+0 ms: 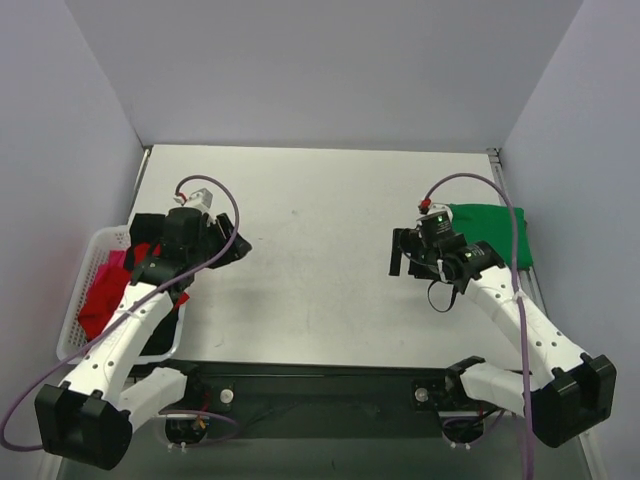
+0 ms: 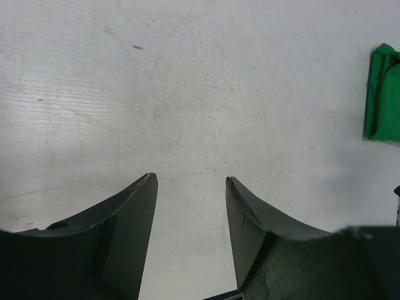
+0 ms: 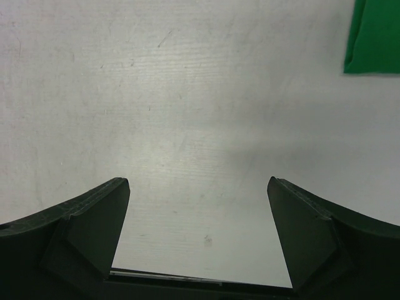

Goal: Fold and stack the t-shirts
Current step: Put the neatly folded tshirt into the corner of the board with the right arm

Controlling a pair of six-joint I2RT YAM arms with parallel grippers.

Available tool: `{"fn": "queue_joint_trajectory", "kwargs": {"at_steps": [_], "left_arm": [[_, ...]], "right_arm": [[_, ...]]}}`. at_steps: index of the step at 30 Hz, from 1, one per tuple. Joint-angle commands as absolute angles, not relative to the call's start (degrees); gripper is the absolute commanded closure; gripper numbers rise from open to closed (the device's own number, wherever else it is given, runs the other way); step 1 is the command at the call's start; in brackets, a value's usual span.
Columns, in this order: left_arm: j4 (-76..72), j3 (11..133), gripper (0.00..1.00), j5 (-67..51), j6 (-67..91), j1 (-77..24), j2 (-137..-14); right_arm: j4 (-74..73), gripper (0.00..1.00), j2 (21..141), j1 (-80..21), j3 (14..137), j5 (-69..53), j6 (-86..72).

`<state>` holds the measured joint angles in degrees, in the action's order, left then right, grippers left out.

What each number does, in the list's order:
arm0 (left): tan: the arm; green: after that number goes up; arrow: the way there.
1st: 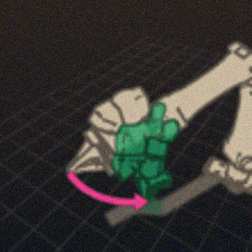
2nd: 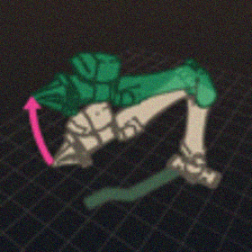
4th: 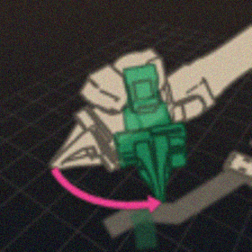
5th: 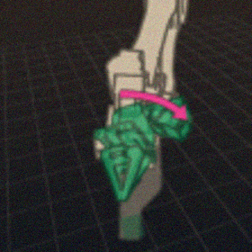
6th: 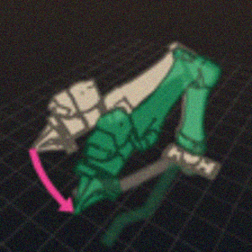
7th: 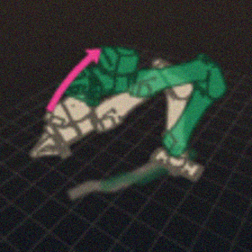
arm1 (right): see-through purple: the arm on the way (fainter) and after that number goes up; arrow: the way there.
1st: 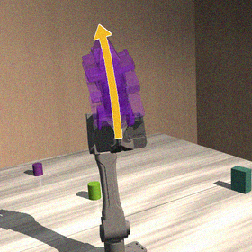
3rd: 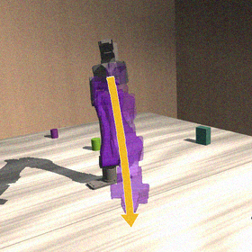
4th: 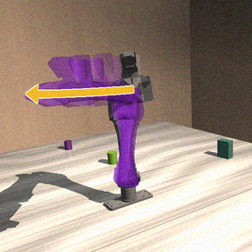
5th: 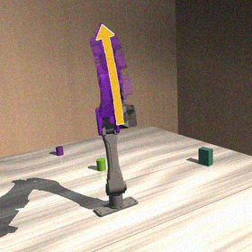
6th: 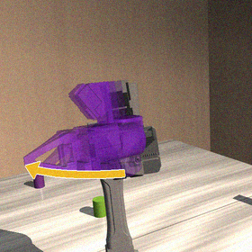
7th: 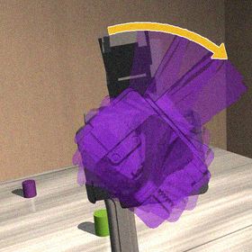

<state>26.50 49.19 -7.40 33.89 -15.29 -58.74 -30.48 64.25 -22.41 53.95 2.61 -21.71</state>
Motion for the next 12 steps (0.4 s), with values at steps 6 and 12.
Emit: {"fn": "queue_joint_trajectory", "kwargs": {"at_steps": [6, 12], "left_arm": [[27.4, 48.1, 0.41, 1.0, 32.3, -15.4, -53.2], [29.0, 48.6, 0.40, 2.5, 30.6, -15.4, -52.4]], "right_arm": [[-27.3, 0.01, 59.6, -26.9, 48.2, 4.9, -30.5], [-27.3, 0.01, 59.4, -27.8, 47.7, 5.6, -30.9]]}}
